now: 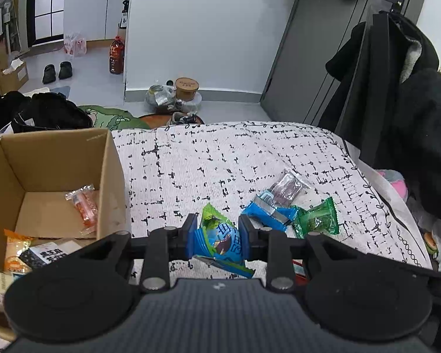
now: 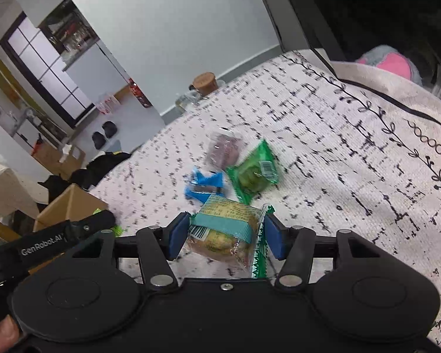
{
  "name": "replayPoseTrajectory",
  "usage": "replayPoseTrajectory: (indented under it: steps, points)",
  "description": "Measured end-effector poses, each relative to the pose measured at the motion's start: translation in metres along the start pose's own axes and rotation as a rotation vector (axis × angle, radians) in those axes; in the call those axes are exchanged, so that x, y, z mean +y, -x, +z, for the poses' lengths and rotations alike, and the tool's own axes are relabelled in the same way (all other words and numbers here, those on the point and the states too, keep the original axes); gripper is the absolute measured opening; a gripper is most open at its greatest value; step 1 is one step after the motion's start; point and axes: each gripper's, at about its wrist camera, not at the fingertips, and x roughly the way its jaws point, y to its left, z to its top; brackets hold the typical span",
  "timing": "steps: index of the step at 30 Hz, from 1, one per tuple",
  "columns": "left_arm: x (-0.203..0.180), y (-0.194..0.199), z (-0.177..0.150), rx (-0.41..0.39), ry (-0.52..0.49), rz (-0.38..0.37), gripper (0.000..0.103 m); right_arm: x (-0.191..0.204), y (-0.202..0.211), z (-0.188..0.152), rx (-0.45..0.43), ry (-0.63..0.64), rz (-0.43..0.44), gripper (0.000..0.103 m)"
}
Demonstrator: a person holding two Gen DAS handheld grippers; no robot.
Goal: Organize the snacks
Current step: 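Carry the blue-green candy and round pastry in both tools over the box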
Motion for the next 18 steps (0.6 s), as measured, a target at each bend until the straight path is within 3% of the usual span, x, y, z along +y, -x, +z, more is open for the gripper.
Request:
replayPoseTrajectory:
  steps: [18]
  points:
    - [0.039,0.052,0.019,-0.103,0.050,0.003,0.029,0.068,0.018,0.010,-0.082,0.068,0.117,0.054]
